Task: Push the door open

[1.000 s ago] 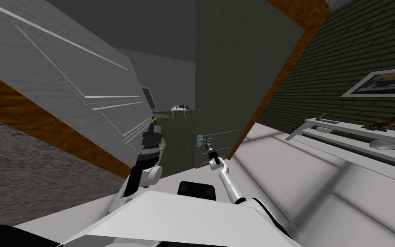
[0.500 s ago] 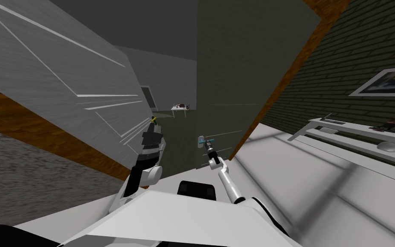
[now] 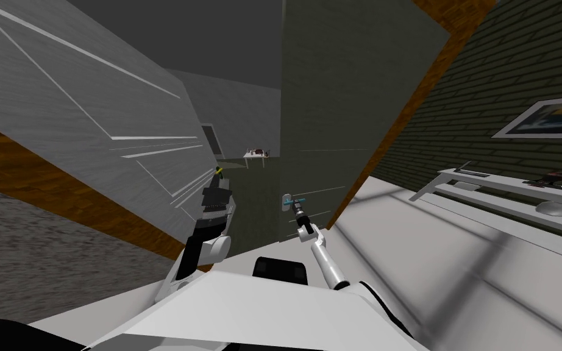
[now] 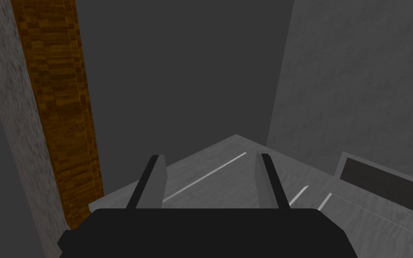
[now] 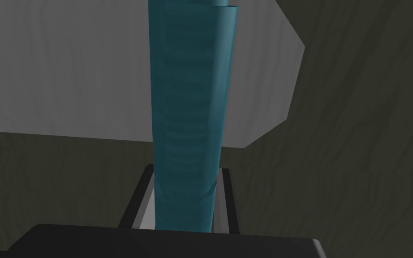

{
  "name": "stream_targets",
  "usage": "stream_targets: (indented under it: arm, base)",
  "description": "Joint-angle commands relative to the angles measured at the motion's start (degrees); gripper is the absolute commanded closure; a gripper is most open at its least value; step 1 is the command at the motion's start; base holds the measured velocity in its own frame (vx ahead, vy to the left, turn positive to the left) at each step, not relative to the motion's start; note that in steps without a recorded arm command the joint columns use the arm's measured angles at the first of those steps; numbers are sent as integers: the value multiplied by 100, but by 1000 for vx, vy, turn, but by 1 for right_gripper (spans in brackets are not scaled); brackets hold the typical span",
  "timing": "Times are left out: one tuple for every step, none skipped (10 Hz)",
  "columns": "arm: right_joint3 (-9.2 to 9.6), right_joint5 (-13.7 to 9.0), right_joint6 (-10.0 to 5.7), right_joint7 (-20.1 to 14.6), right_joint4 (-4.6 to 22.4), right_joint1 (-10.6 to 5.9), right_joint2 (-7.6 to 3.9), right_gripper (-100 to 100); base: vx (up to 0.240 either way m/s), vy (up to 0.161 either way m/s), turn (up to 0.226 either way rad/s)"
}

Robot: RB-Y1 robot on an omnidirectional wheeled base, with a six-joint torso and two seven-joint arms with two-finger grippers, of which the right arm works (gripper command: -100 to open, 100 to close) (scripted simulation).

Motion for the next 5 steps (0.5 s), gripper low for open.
stream_targets:
  arm:
    - [-114, -20, -10, 25, -35, -50, -73, 100]
    - [-176, -32, -6, 46, -24, -56, -101, 100]
    - [-246, -45, -2, 69, -11, -63, -130, 100]
    - [-246, -45, -2, 69, -11, -63, -130, 100]
    - [-246, -45, -2, 69, -11, -63, -130, 100]
  base:
    - [141, 103, -36]
    - [173, 166, -73]
    - [201, 159, -76]
    - [130, 81, -19]
    - [53, 14, 16]
